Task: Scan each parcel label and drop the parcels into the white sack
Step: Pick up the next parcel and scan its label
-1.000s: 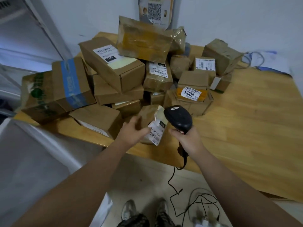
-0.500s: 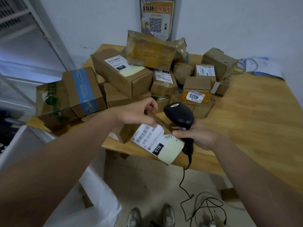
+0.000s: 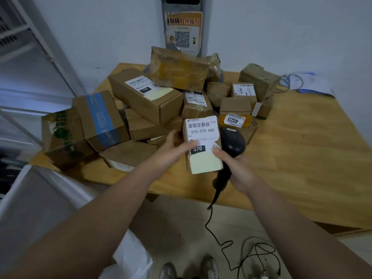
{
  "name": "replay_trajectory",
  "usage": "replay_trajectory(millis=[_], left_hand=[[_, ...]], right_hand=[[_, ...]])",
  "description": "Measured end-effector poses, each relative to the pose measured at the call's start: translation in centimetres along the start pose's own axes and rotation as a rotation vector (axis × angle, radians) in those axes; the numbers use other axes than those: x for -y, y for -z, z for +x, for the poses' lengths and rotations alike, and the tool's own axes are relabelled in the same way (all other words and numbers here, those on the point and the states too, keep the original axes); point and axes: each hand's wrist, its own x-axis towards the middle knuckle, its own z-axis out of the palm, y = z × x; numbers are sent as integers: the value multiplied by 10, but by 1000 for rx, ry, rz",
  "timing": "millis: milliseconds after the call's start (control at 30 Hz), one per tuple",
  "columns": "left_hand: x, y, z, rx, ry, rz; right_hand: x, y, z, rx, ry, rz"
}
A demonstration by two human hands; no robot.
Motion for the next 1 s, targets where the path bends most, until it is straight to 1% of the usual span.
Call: replay_trajectory(millis=[33, 100, 167, 233, 267, 300, 400, 467, 600, 733, 1000], left_hand=[[8, -3, 0, 53, 45, -52], [18, -5, 2, 66, 86, -123], [24, -5, 5, 18, 89, -107], [31, -2, 9, -41, 87, -50], [34, -1, 11, -67, 88, -31], [37, 1, 13, -92, 84, -19], [43, -1, 15, -143, 23, 15], [46, -3, 16, -154, -27, 27], [52, -7, 21, -160, -42, 19], [53, -9, 25, -172, -26, 22], [58, -9, 35, -172, 19, 68]], right_hand=[[2, 1, 0, 19, -16, -2], [5, 1, 0, 36, -69, -52], [8, -3, 1, -53, -62, -158], [11, -6, 2, -197, 16, -252], [13, -8, 1, -232, 50, -271], [14, -10, -1, -228, 67, -288], [13, -13, -10, -104, 76, -405], [8, -15, -15, -70, 71, -453], [3, -16, -22, -123, 53, -403], [3, -15, -23, -121, 2, -341], [4, -17, -24, -182, -72, -362]])
